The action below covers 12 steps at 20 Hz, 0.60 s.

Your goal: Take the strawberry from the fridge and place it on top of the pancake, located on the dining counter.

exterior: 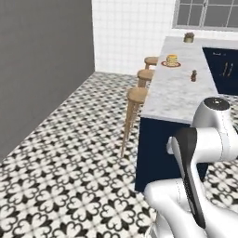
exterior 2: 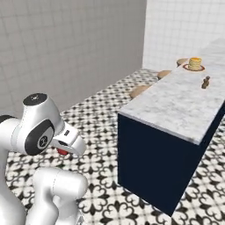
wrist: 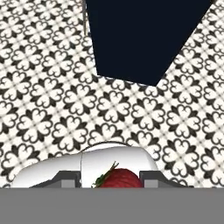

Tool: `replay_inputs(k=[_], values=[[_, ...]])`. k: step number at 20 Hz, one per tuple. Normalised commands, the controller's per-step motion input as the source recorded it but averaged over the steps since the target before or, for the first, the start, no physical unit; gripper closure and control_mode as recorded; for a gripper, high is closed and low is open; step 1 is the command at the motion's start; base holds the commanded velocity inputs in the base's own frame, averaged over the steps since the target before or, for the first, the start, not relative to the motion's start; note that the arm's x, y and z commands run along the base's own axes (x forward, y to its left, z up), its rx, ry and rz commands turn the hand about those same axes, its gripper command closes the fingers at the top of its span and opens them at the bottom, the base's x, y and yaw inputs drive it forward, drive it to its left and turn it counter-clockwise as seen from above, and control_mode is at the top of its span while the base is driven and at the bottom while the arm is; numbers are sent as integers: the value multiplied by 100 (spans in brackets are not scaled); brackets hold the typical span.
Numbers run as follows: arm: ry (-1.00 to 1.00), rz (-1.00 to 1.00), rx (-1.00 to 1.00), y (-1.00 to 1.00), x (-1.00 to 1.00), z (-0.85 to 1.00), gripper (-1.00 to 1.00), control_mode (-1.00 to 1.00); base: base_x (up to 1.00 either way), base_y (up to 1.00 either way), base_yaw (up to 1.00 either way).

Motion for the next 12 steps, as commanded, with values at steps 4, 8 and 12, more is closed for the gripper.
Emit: replay_inputs(k=[4,8,12], values=[[0,0,0,0,0,0,100,100,63,100,-43],[0,0,0,0,0,0,100,100,59,100,-43],[0,0,0,0,0,0,100,100,71,100,-44]])
